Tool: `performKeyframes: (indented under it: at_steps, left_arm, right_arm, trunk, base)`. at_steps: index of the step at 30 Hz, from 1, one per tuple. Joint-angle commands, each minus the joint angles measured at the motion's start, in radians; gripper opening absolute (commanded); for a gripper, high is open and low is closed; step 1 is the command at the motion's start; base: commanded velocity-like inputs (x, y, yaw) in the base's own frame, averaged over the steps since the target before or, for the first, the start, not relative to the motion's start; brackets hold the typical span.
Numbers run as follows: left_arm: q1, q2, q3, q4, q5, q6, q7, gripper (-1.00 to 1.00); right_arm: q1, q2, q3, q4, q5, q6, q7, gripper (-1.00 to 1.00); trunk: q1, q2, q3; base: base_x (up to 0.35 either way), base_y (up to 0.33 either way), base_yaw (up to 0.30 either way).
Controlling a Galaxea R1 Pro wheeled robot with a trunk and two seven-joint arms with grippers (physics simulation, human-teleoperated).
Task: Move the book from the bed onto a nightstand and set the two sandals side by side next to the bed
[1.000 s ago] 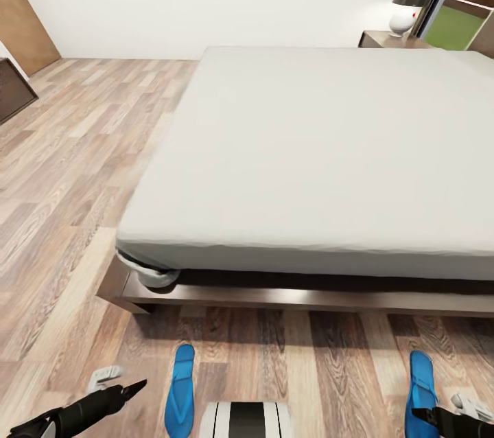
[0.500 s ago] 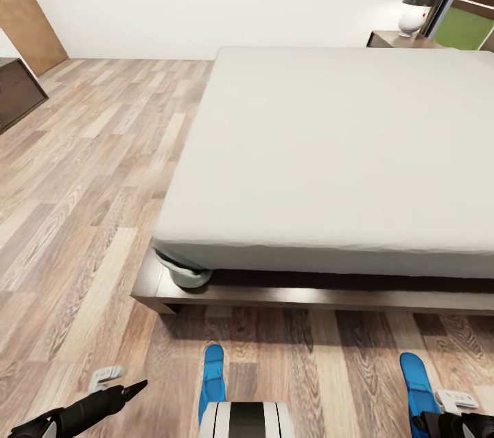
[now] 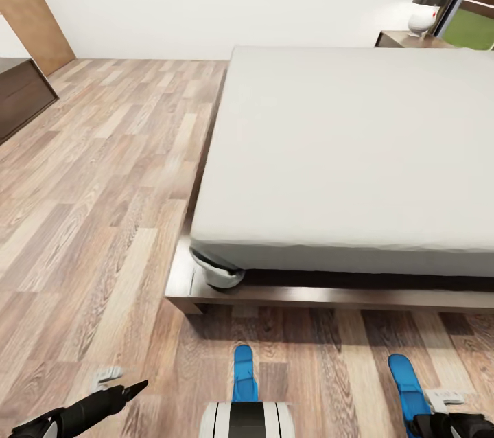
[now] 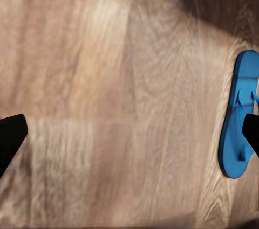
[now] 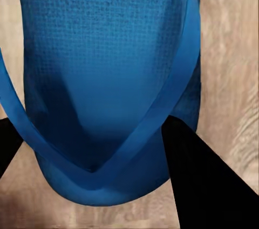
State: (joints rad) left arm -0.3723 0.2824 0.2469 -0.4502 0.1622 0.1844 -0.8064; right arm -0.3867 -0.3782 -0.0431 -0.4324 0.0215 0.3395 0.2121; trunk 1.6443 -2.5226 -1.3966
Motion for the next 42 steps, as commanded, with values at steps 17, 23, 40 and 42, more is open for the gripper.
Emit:
performKeyframes:
  at_steps: [17, 23, 40, 42]
  left_arm:
    - [-0.001, -0.003, 0.002, 0.001, 0.008, 0.010, -0.002, 1.00]
    - [-0.001, -0.003, 0.002, 0.001, 0.008, 0.010, -0.002, 1.00]
    - [-0.001, -0.003, 0.002, 0.001, 0.009, 0.010, -0.003, 1.00]
    - [-0.001, -0.003, 0.002, 0.001, 0.010, 0.010, -0.004, 1.00]
  right_arm:
    - [0.000, 0.011, -0.006, -0.003, 0.037, 0.006, 0.001, -1.00]
    - [0.000, 0.011, -0.006, -0.003, 0.037, 0.006, 0.001, -1.00]
    - [0.000, 0.012, -0.007, -0.005, 0.035, 0.003, 0.001, -1.00]
    - [0.000, 0.012, -0.007, -0.005, 0.035, 0.003, 0.001, -1.00]
  trunk:
    - [0.000, 0.000, -0.001]
    - [0.000, 0.000, -0.001]
    - [0.000, 0.000, -0.001]
    - [0.000, 0.000, -0.001]
  base:
    - [0.000, 0.291, 0.000]
    - [0.044, 0.293, 0.000]
    - [0.122, 0.298, 0.000]
    - [0.007, 0.295, 0.000]
